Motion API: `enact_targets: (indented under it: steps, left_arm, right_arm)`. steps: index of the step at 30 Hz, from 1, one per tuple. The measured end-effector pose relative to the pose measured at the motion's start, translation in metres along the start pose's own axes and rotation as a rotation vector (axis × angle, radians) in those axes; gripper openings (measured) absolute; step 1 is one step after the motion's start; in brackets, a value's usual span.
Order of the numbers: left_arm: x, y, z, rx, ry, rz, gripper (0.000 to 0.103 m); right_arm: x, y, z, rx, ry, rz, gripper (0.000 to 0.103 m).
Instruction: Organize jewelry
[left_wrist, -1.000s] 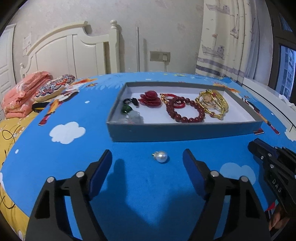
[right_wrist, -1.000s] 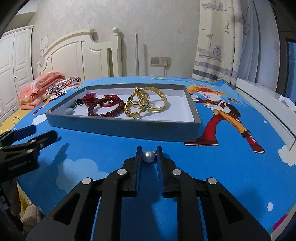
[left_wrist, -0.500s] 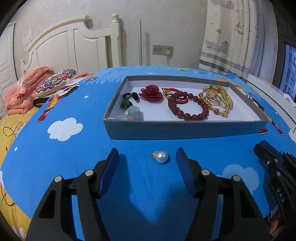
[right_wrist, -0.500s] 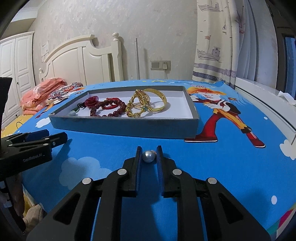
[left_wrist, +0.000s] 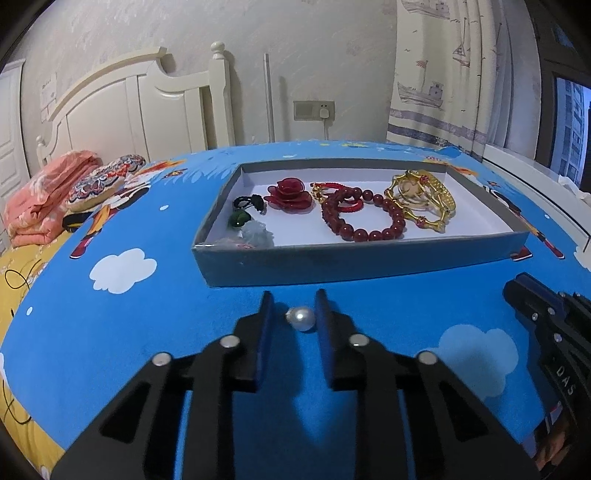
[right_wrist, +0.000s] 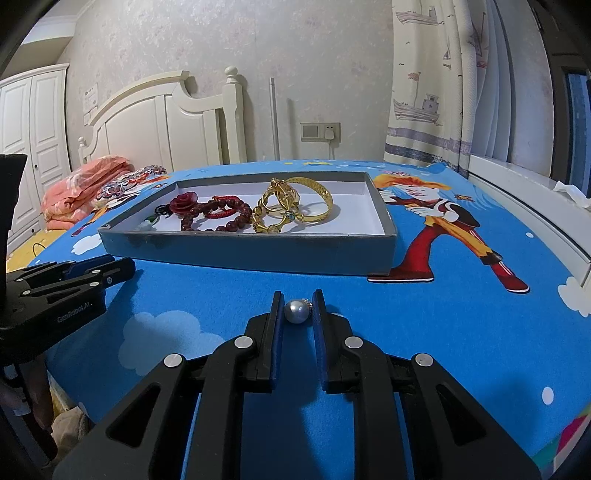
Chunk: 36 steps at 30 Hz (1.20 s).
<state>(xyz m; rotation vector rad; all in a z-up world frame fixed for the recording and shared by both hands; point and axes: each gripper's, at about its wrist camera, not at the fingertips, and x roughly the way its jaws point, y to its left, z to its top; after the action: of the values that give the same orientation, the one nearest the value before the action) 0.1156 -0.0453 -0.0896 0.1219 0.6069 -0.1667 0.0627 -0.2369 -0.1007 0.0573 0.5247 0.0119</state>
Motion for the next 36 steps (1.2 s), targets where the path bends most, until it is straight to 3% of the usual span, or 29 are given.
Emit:
enact_targets:
  steps: [15, 36]
  left_arm:
    - [-0.014, -0.006, -0.019, 0.061, -0.093, 0.029, 0.017]
    - [-0.038, 0.001, -0.017, 0.031, -0.114, -0.016, 0.017]
  right_arm:
    - [-0.005, -0.001, -0.002, 0.008, -0.021, 0.007, 0.016]
    - [-0.021, 0.032, -0.005, -0.098, -0.033, 0.038, 0.016]
